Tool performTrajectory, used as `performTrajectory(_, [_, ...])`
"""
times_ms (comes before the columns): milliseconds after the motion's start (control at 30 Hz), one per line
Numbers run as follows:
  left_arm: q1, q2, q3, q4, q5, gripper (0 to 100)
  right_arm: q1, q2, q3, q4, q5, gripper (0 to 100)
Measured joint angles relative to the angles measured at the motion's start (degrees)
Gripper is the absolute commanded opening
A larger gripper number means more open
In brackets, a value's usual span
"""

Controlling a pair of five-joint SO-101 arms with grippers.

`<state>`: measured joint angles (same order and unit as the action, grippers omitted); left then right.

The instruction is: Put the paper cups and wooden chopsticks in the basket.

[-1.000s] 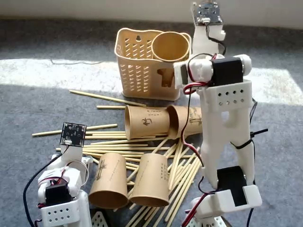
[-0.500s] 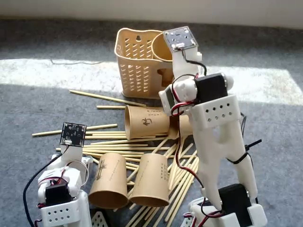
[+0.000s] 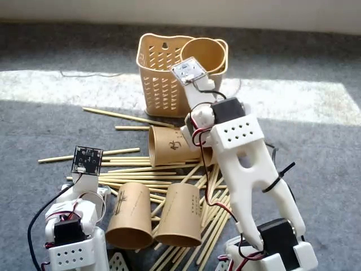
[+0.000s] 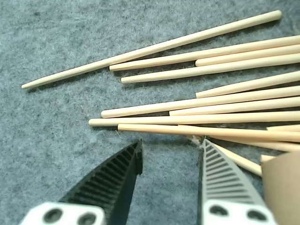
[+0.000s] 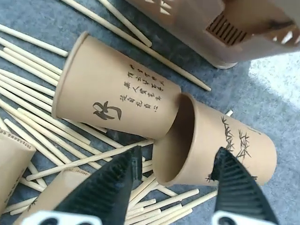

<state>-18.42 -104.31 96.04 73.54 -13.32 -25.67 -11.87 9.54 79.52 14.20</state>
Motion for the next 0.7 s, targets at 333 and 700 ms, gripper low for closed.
performTrajectory(333, [0.0,0.0,0.0,0.0,0.0,19,2.2,0.1,6.1,-5.5,6.2,24.2])
performTrajectory(700, [0.0,0.0,0.0,0.0,0.0,19,7.3,0.1,13.5,-12.3,10.6,24.1])
